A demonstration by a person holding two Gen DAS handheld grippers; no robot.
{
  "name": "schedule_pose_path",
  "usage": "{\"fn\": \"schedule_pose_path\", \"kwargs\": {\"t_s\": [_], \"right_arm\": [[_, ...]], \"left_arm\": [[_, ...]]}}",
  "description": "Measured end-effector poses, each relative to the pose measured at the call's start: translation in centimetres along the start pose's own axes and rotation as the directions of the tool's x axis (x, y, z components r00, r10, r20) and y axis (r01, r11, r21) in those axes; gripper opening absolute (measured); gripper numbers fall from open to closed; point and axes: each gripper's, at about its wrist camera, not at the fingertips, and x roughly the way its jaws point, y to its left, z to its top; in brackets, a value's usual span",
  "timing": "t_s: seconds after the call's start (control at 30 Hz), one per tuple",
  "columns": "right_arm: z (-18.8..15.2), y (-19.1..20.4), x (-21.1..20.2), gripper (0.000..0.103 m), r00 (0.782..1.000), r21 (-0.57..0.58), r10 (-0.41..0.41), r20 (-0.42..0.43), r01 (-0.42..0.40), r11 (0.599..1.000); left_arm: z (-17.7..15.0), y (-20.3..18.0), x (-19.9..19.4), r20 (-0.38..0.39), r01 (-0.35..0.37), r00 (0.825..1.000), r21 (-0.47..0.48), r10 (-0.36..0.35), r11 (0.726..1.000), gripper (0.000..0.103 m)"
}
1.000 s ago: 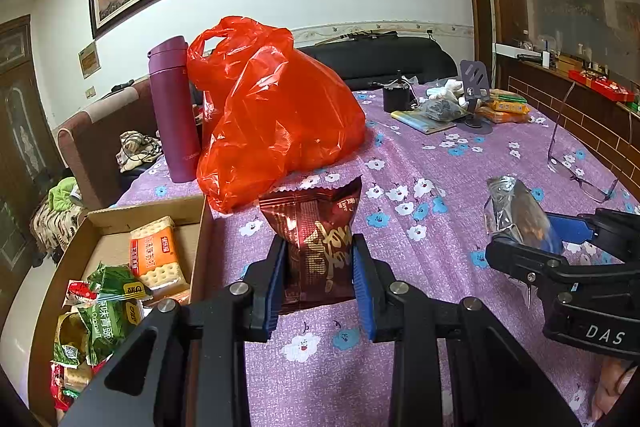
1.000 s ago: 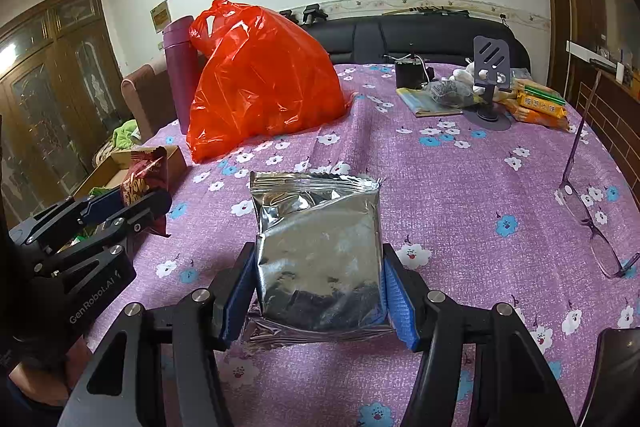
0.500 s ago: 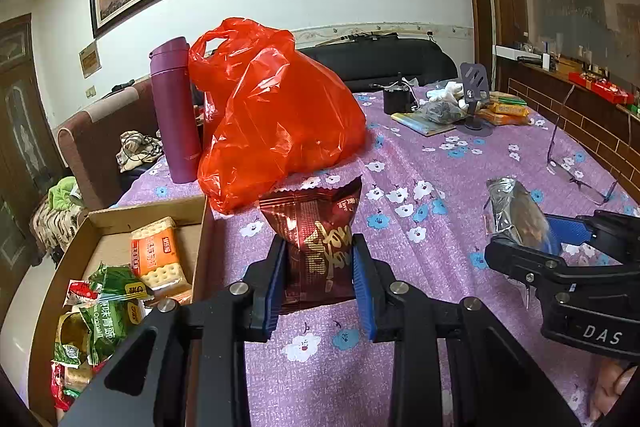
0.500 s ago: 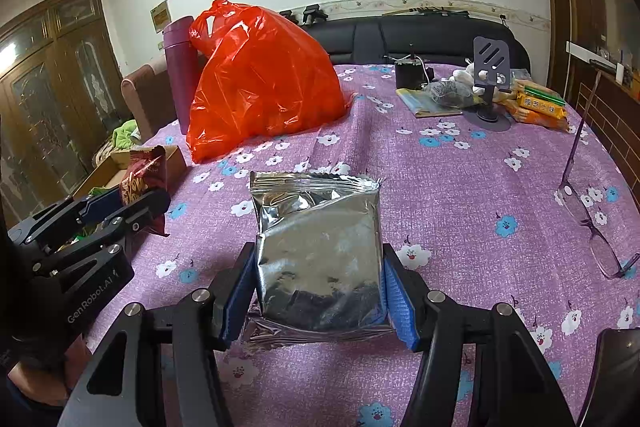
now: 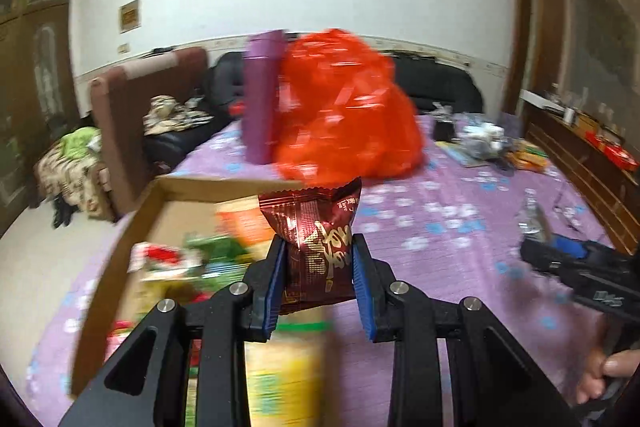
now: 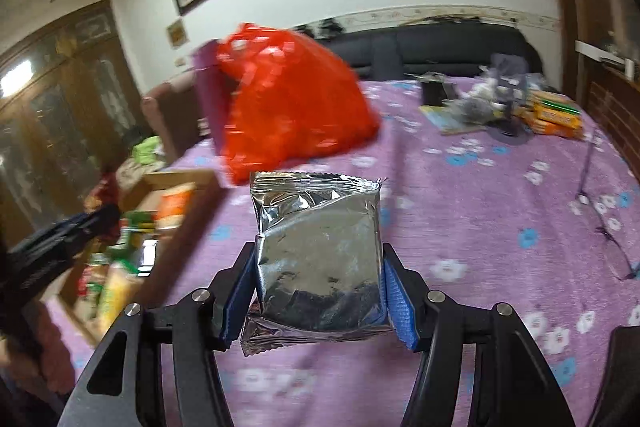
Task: Organize snacks
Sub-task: 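Carry the foil bag and dark red packet over the box with both tools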
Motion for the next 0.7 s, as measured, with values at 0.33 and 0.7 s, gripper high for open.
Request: {"fn": "schedule_pose_path", "kwargs": {"t_s": [0.33,0.7], "right_arm": [[0.0,9.9,5.5,0.064,0.961,-0.041,0.221,-0.164,-0.231,0.972],[0.8,16.0,13.3,0.064,0.941,-0.060,0.213,-0.262,-0.236,0.970]], "left_arm": [[-3.9,9.1,1.3,-0.117,-0.149,0.984,-0.108,0.136,0.983,0.031],[-4.5,9.6,1.4,-0.113,-0.156,0.983,-0.105,0.144,0.982,0.031]]}}
